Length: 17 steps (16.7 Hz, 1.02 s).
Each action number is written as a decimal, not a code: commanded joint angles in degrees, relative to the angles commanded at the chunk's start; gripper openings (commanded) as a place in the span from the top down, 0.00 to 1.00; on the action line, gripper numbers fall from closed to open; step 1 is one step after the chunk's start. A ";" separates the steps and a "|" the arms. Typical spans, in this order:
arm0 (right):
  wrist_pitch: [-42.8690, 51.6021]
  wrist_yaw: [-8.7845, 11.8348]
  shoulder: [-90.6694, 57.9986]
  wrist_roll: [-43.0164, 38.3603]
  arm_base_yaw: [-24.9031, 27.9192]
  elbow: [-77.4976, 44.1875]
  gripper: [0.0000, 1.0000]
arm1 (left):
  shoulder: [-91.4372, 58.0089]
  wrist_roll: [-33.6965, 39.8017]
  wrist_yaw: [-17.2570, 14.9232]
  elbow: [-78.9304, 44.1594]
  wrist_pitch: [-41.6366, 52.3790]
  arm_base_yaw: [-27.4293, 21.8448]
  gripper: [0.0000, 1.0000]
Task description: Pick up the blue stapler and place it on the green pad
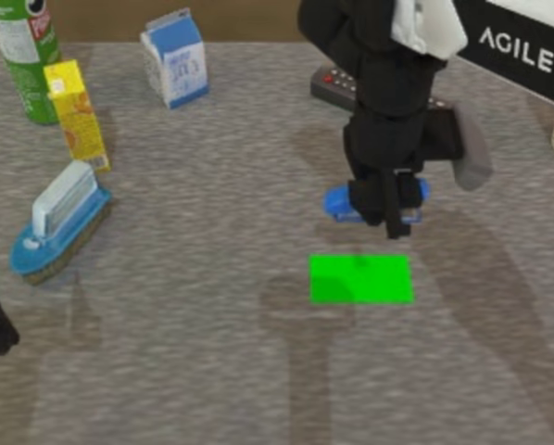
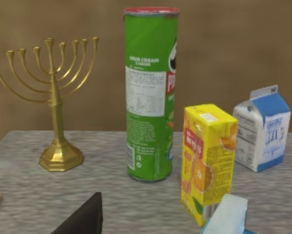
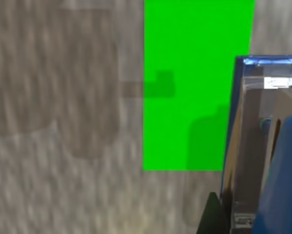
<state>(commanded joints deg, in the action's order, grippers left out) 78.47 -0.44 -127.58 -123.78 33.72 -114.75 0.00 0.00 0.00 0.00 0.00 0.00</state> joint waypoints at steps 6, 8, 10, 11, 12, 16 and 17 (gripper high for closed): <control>-0.24 -0.04 0.07 -0.68 -0.17 -0.11 1.00 | 0.00 0.00 0.00 0.00 0.00 0.00 0.00; -2.29 -0.06 -0.28 -0.65 -0.14 1.68 1.00 | 0.00 0.00 0.00 0.00 0.00 0.00 0.00; -6.29 -0.05 -1.08 -0.67 -0.11 4.97 1.00 | 0.00 0.00 0.00 0.00 0.00 0.00 0.00; -8.78 -0.03 -1.61 -0.71 -0.10 6.96 1.00 | 0.00 0.00 0.00 0.00 0.00 0.00 0.00; -11.39 -0.01 -2.16 -0.74 -0.07 9.03 1.00 | 0.00 0.00 0.00 0.00 0.00 0.00 0.00; -19.57 -0.02 -3.76 -0.80 0.18 15.53 1.00 | 0.00 0.00 0.00 0.00 0.00 0.00 0.00; -20.29 -0.04 -3.89 -0.81 0.21 16.18 1.00 | 0.00 0.00 0.00 0.00 0.00 0.00 0.00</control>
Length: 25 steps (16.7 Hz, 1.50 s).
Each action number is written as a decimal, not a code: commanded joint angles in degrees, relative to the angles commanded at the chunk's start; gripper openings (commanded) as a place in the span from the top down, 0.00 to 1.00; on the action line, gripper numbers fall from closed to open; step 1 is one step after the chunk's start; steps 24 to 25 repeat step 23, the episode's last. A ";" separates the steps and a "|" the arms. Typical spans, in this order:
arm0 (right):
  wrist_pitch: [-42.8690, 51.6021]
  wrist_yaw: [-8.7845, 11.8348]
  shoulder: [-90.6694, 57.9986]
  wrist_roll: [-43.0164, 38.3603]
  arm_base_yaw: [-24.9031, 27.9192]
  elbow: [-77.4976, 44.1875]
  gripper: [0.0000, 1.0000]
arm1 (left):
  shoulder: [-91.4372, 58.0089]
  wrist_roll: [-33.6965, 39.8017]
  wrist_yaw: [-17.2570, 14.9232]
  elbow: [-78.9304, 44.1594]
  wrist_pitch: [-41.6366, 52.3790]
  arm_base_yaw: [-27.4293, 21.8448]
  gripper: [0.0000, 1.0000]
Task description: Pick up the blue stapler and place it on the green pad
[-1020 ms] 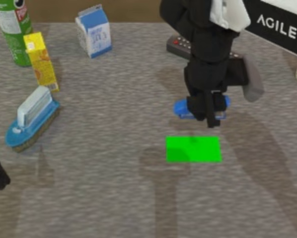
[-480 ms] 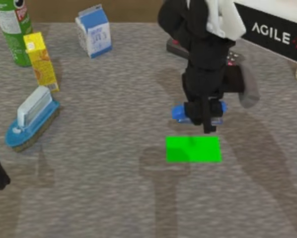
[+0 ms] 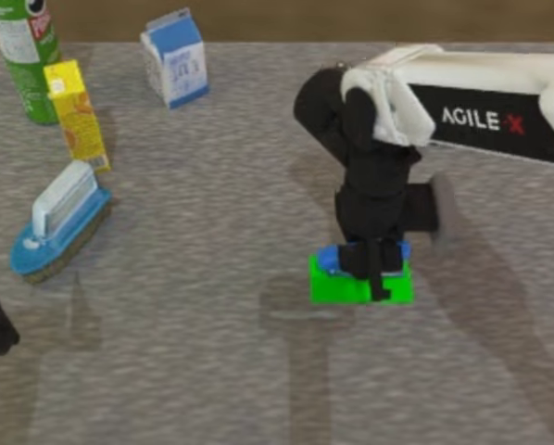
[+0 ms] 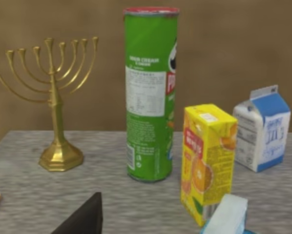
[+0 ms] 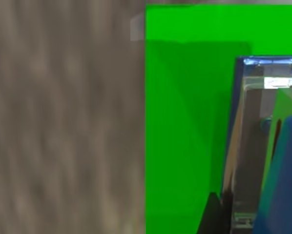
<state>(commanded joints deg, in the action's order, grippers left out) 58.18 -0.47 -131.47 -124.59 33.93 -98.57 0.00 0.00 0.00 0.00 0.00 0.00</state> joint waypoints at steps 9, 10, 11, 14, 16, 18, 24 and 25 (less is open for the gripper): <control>-0.13 0.00 -0.02 0.00 0.01 0.11 0.62 | 0.00 0.00 0.00 0.00 0.00 0.00 0.00; -0.13 0.00 -0.02 0.00 0.01 0.11 0.55 | 0.00 0.00 0.00 0.00 0.00 0.00 0.00; -0.13 0.00 -0.02 0.00 0.01 0.11 0.47 | 0.00 0.00 0.00 0.00 0.00 0.00 0.00; -0.13 0.00 -0.02 0.00 0.01 0.11 0.25 | 0.00 0.00 0.00 0.00 0.00 0.00 0.00; -0.13 0.00 -0.02 0.00 0.01 0.11 0.10 | 0.00 0.00 0.00 0.00 0.00 0.00 0.00; -0.13 0.00 -0.02 0.00 0.01 0.11 0.00 | 0.00 0.00 0.00 0.00 0.00 0.00 0.00; -0.13 0.00 -0.02 0.00 0.01 0.11 0.00 | 0.00 0.00 0.00 0.00 0.00 0.00 0.00; -0.13 0.00 -0.02 0.00 0.01 0.11 0.00 | 0.00 0.00 0.00 0.00 0.00 0.00 0.00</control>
